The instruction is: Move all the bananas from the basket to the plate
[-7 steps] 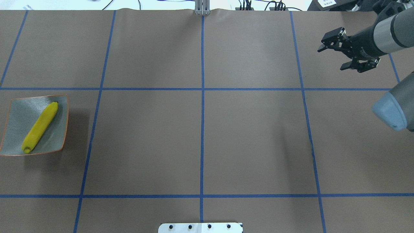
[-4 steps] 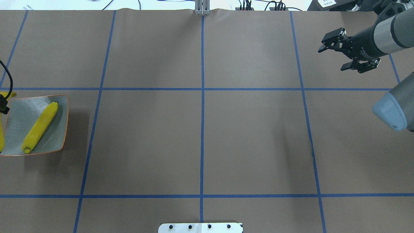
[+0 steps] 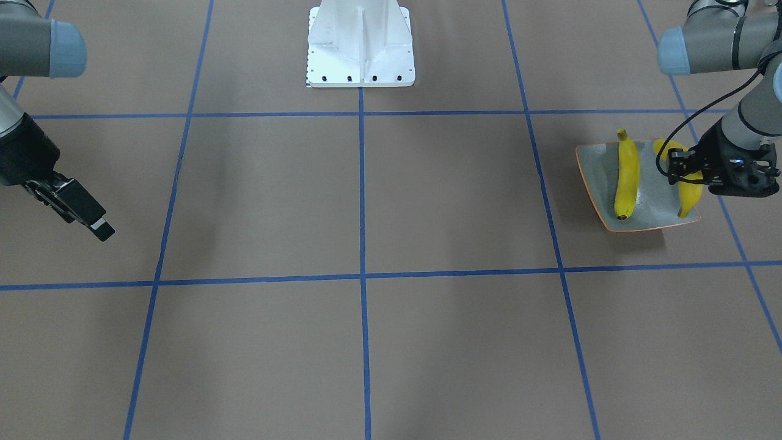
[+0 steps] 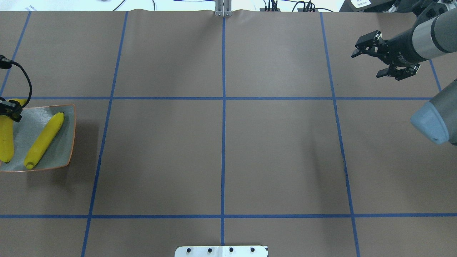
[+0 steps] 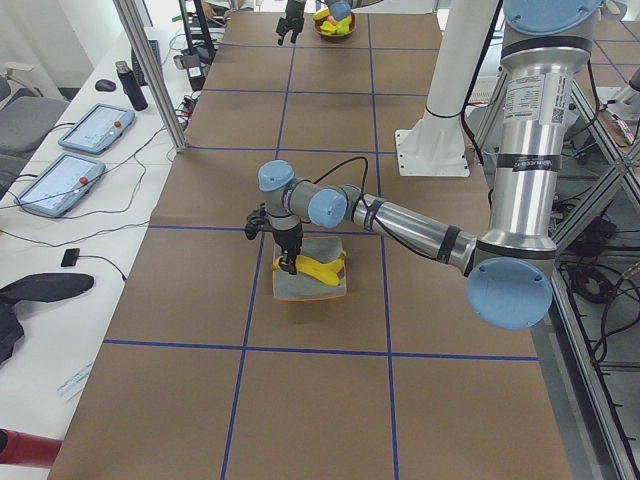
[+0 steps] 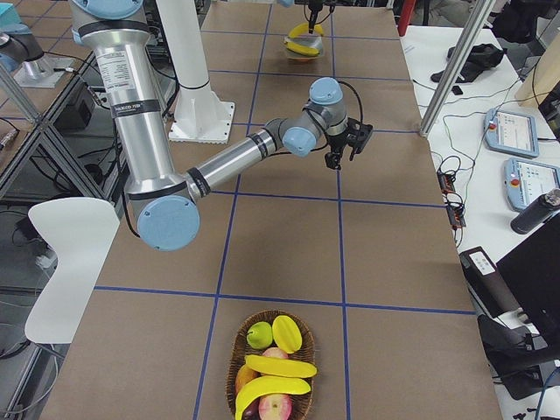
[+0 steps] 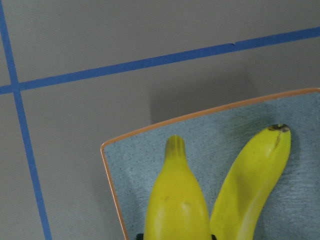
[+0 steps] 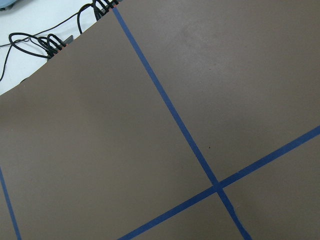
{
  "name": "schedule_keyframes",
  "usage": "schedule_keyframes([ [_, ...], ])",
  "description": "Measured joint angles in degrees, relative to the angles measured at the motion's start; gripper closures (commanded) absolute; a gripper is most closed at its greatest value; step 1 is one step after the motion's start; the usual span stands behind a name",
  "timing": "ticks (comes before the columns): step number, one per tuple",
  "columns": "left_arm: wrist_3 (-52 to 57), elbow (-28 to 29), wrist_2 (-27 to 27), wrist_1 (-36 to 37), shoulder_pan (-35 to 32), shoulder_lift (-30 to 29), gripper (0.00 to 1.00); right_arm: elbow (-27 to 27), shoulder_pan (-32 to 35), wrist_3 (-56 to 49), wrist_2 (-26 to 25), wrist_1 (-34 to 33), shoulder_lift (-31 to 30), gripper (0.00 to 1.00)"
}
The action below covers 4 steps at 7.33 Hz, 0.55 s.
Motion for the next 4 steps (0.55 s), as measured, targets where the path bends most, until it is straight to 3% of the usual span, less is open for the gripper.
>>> schedule_keyframes([
  [1,0.0,1.1,0.8,0.0,0.2,-1.0,0.68,0.0,0.0,0.0,0.0,0.0,0.0,0.00],
  [2,0.0,1.7,1.2,0.0,0.6,-1.5,0.50,0.0,0.0,0.0,-0.1,0.0,0.0,0.00],
  [3,-0.2,2.0,1.3,0.0,1.2,-1.7,0.47,-0.1,0.0,0.0,-0.1,0.0,0.0,0.00],
  [4,-0.5,2.0,1.4,-0.1,1.8,-1.7,0.18,-0.1,0.0,0.0,0.0,-0.1,-0.1,0.00],
])
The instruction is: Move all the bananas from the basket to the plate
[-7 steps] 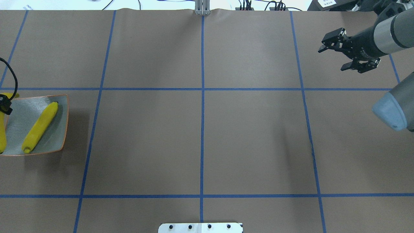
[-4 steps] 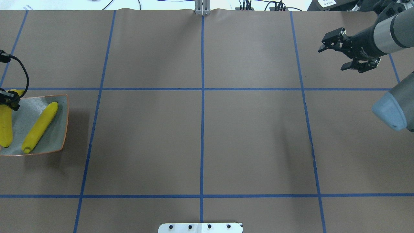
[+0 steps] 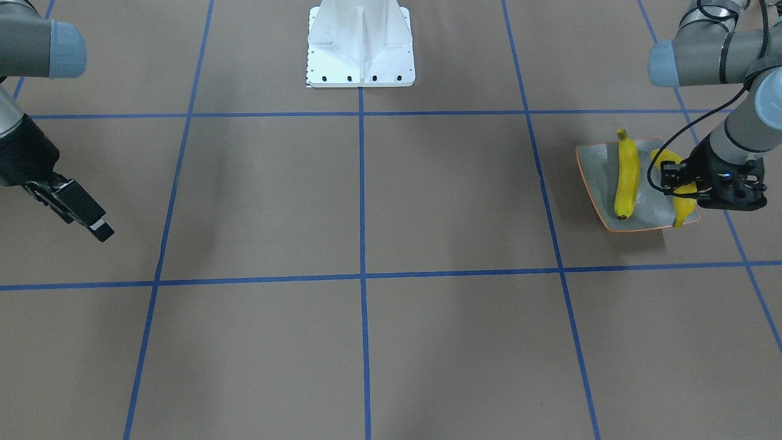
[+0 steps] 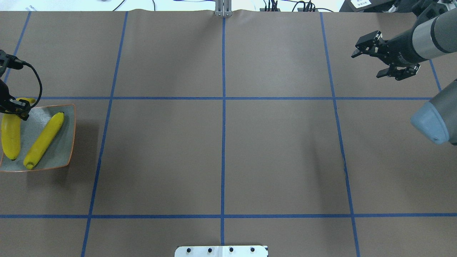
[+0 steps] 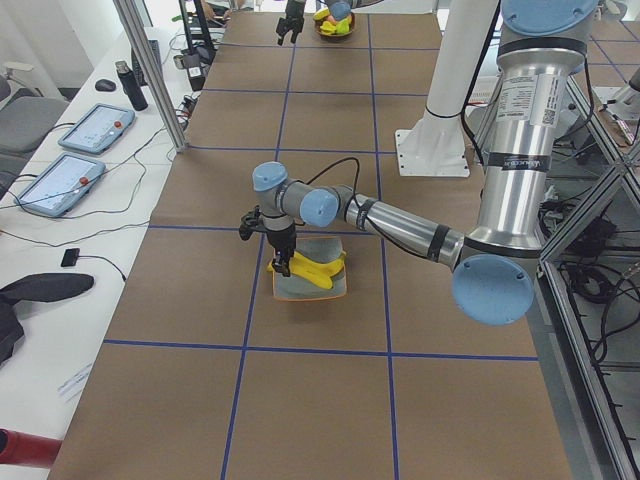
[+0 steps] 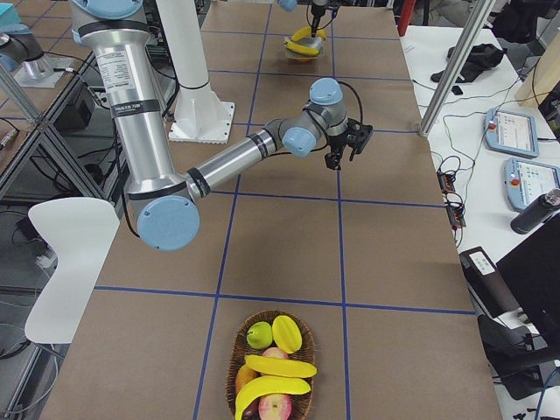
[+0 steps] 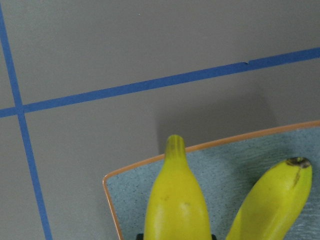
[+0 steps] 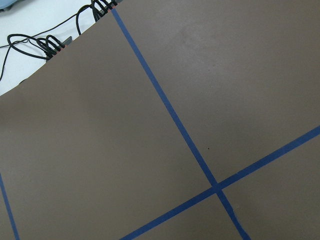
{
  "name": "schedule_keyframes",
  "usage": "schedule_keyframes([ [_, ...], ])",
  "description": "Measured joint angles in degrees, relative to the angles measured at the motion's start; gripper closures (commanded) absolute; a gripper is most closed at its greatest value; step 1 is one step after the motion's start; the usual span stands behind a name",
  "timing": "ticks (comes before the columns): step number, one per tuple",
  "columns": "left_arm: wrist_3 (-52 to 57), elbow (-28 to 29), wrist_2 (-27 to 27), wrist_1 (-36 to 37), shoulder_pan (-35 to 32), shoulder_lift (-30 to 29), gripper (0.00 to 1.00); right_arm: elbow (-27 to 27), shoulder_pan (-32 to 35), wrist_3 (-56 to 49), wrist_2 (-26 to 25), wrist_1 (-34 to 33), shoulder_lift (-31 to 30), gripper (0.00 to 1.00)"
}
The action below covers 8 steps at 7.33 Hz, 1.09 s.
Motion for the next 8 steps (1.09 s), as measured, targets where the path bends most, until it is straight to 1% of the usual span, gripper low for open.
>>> schedule_keyframes([
  [1,-0.1,0.0,0.3,0.0,0.5,0.0,0.01,0.0,0.0,0.0,0.0,-0.1,0.0,0.00],
  [5,-0.3,-0.6,1.4,-0.1,0.8,0.0,0.01,0.2,0.1,0.2,0.2,-0.2,0.2,0.00],
  [8,-0.4,-2.6,-0.2,0.7,0.4,-0.4,0.01,0.2,1.8,0.1,2.6,-0.2,0.1,0.00],
])
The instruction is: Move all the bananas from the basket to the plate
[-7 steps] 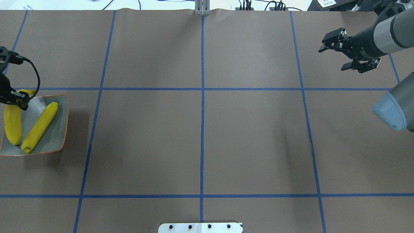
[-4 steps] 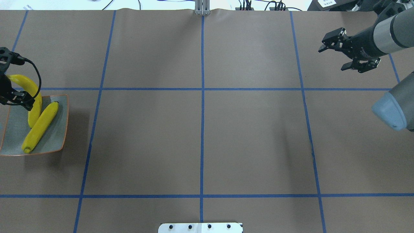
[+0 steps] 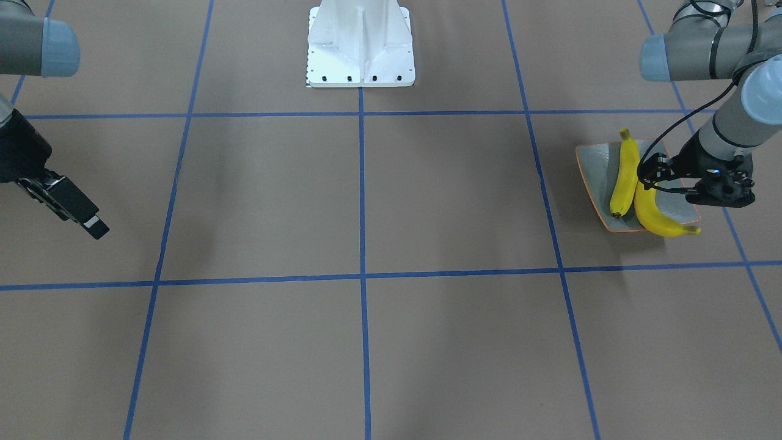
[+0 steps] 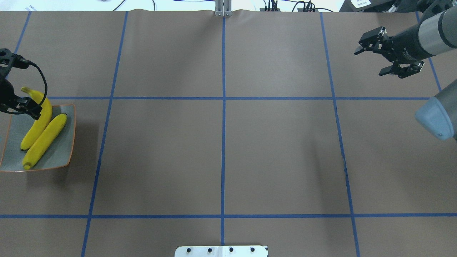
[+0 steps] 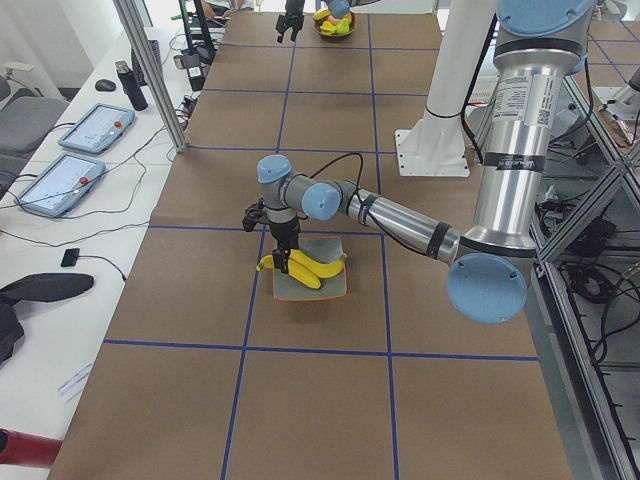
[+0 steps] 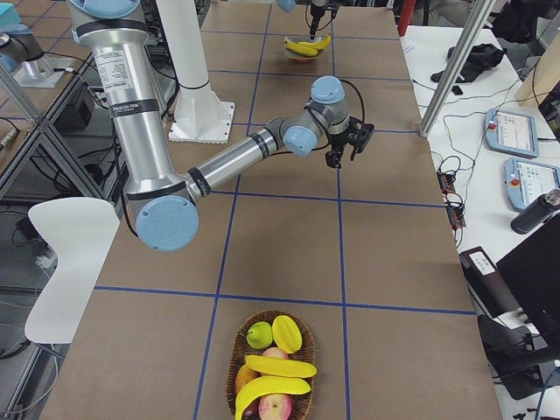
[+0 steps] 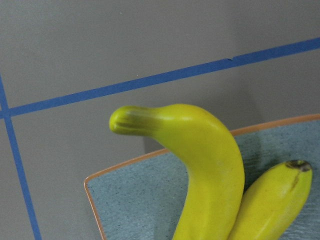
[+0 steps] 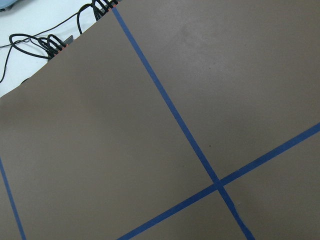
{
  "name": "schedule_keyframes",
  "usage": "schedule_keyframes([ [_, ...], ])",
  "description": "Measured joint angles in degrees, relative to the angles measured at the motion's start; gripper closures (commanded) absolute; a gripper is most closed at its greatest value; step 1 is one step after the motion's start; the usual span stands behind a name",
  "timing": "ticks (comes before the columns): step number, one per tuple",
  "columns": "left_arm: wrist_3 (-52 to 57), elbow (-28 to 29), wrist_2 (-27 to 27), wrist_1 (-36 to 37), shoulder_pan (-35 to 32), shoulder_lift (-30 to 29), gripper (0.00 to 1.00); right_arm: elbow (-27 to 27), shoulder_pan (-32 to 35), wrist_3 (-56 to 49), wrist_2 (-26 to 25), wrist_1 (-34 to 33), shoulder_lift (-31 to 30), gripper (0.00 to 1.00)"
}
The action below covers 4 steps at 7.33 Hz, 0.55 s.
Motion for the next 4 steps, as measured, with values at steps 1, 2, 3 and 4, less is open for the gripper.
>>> schedule_keyframes([
  [1,0.0,-0.7,-2.1,0.1,-1.1,-0.2,0.00,0.0,0.6,-0.4,0.4,0.1,-0.3,0.00],
  [2,-0.1,-1.3,-4.1,0.1,-3.0,-0.9,0.00,-0.1,1.3,-2.4,0.6,0.2,-1.3,0.00],
  [3,-1.5,-1.7,-5.2,0.0,-4.2,-2.3,0.00,-0.2,2.3,-6.5,0.6,0.2,-2.8,0.00],
  [4,-6.6,-2.2,-5.6,-0.2,-4.7,-4.1,0.00,-0.5,3.2,-11.1,0.6,0.2,-4.5,0.00],
])
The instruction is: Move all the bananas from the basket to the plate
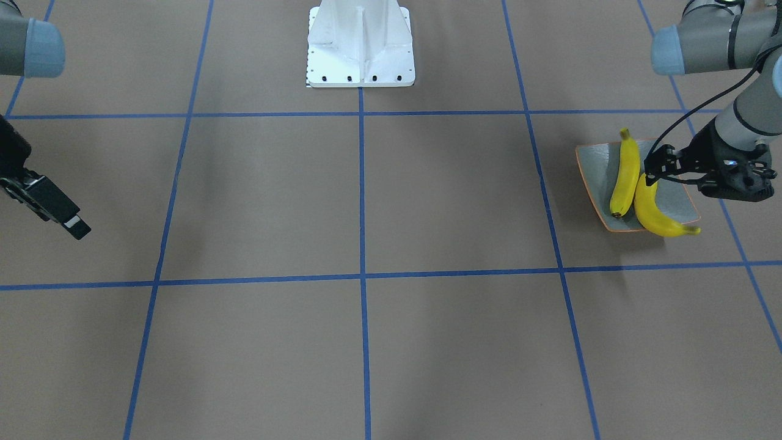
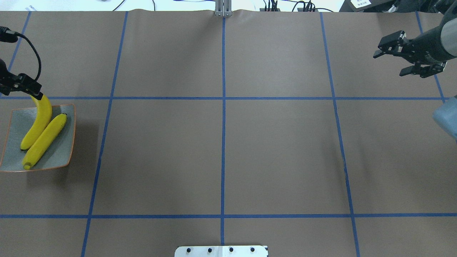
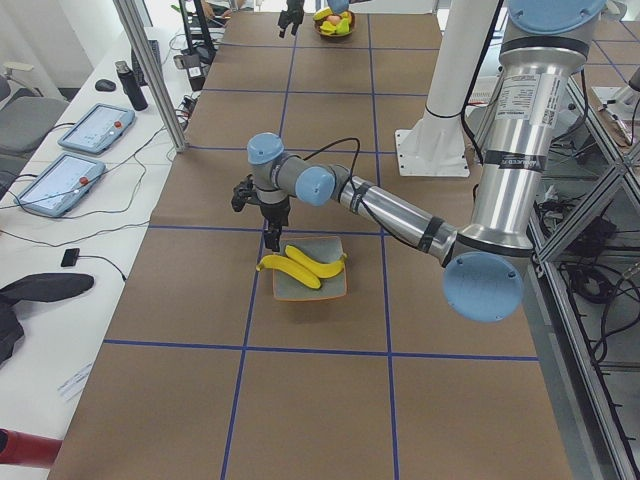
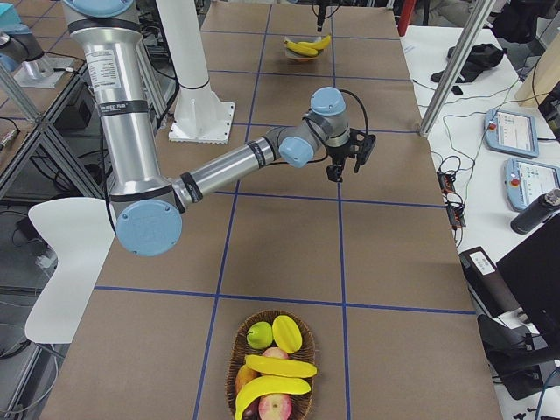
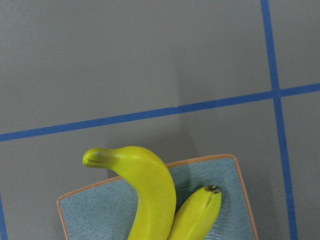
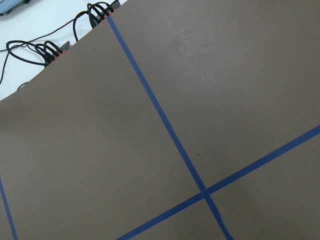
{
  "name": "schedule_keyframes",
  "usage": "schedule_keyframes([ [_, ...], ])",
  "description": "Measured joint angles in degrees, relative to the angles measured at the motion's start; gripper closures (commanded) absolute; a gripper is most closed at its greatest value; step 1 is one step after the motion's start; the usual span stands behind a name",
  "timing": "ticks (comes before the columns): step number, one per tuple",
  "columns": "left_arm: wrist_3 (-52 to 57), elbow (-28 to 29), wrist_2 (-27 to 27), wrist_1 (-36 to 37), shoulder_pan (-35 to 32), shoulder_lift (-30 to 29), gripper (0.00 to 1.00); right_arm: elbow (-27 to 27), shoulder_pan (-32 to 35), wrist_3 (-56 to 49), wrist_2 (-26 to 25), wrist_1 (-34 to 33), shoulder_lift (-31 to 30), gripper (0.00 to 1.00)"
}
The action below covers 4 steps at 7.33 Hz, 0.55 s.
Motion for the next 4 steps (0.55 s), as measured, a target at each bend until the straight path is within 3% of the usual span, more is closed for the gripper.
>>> schedule_keyframes([
  [2,-12.7,-2.4,-0.1,-1.1,-0.1,-2.5,0.00,-0.7,1.7,-10.2,0.0,-0.1,-3.6,0.00],
  [4,-18.2,-3.9,-0.1,-3.7,0.0,-3.0,0.00,-2.2,4.3,-22.0,0.0,-0.4,-7.4,0.00],
])
